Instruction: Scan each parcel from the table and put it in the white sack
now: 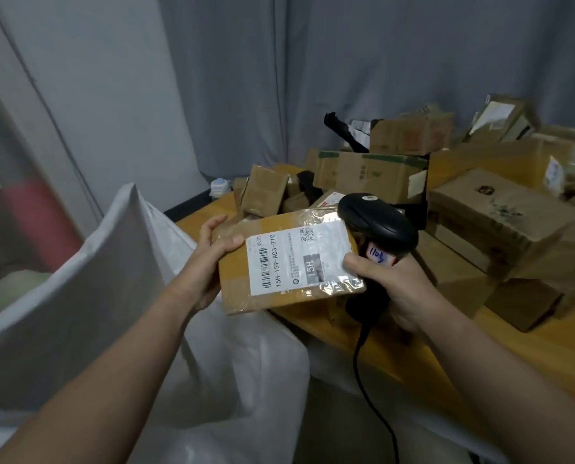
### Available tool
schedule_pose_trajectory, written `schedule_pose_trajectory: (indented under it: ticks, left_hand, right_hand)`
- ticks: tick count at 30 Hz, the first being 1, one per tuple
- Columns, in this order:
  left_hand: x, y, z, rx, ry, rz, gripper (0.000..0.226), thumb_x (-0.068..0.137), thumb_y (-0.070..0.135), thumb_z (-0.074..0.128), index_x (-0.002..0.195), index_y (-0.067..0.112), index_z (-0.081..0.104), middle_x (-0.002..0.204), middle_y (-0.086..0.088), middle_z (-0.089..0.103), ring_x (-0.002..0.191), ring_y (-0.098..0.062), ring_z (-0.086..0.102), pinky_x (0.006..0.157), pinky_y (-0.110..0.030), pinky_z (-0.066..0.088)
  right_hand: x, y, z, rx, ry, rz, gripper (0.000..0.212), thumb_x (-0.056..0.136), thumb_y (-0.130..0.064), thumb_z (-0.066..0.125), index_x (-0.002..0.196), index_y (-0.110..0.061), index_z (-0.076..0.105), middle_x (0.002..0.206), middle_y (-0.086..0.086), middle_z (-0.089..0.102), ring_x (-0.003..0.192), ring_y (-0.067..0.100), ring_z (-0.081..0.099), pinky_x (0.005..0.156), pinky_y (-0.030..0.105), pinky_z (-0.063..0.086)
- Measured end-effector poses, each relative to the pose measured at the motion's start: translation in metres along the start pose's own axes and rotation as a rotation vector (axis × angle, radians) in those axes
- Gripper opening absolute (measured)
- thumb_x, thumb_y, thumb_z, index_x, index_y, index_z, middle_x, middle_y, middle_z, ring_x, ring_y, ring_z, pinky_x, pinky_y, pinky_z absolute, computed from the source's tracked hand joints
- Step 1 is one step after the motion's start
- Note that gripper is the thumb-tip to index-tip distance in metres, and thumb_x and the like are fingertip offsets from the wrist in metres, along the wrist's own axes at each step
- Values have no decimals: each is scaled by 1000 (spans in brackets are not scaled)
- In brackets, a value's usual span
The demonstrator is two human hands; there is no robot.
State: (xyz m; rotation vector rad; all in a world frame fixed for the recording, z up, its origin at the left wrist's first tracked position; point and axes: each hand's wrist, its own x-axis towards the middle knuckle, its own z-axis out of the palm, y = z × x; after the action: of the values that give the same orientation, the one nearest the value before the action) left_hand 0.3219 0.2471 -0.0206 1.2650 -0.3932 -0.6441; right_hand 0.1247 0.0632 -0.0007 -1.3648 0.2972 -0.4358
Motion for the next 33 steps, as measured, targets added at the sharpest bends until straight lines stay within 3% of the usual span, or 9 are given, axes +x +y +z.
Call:
schedule_pose_trajectory:
  ticks: [7, 10, 13, 16, 20, 24, 26, 30, 33]
  left_hand:
    - [-26, -18, -2, -8, 31, 101, 82, 66, 30, 68, 139, 30, 32, 122, -10, 55, 85, -20, 69, 62, -32, 57]
    - [-41, -11, -5, 58, 33, 138, 83, 67, 33, 70, 140, 29, 32, 118, -4, 57, 83, -14, 70, 65, -30, 57]
    - [-52, 2, -9, 115, 15, 150, 99, 66, 62, 75, 146, 25, 30, 126, -2, 59, 100, -12, 68, 86, -34, 54]
    - [-72, -2, -12, 28, 114, 129, 129, 45, 95, 55, 151, 27, 25, 149, 6, 40, 135, -11, 41, 114, -36, 26]
    - [-110, -52, 25, -231, 21, 61, 95, 62, 62, 71, 144, 30, 33, 110, 11, 67, 101, -9, 62, 86, -29, 49]
    - [-115, -72, 52, -286, 64, 67, 82, 72, 26, 77, 137, 41, 31, 123, 8, 64, 116, -21, 58, 98, -56, 43]
    - [-108, -74, 46, -258, 106, 120, 81, 78, 16, 74, 139, 42, 27, 126, 4, 63, 116, -22, 60, 94, -54, 49]
    - [-100, -76, 15, 94, 167, 223, 108, 78, 11, 77, 146, 48, 2, 134, 1, 54, 119, -14, 57, 97, -40, 49]
    - [-99, -77, -7, 252, 202, 255, 112, 76, 9, 78, 148, 42, -1, 134, 8, 48, 123, -14, 54, 89, -24, 49]
  right_hand:
    - [-38, 36, 7, 111, 75, 1, 78, 42, -28, 94, 113, -11, 66, 106, 10, 73, 98, 25, 71, 83, 34, 58]
    - [-53, 42, 23, 149, 147, 20, 49, 57, -14, 79, 104, -9, 68, 101, 10, 75, 92, 24, 72, 73, 29, 60]
    - [-63, 45, 40, 293, 236, 35, 42, 61, -10, 74, 103, -4, 68, 97, 11, 75, 85, 23, 73, 63, 28, 59]
    - [-67, 49, 58, 420, 344, -30, 36, 62, -9, 75, 98, -7, 69, 94, 9, 76, 83, 21, 73, 64, 30, 60]
    - [-72, 59, 74, 471, 422, -42, 23, 74, -5, 74, 97, -8, 70, 94, 7, 76, 88, 21, 73, 78, 35, 60]
    - [-83, 67, 73, 428, 358, -30, 35, 69, -19, 74, 103, -12, 69, 96, 2, 76, 94, 19, 71, 80, 32, 59]
    - [-87, 65, 64, 239, 330, -53, 34, 72, -28, 72, 105, -22, 68, 102, -4, 75, 102, 14, 68, 86, 31, 53]
    - [-97, 47, 43, -281, 258, -124, 8, 85, -21, 70, 86, -13, 67, 65, 6, 63, 61, 16, 62, 57, 25, 52]
    - [-104, 36, 43, -530, 111, -134, 16, 85, -19, 70, 75, -9, 64, 49, 5, 57, 45, 20, 58, 47, 26, 49]
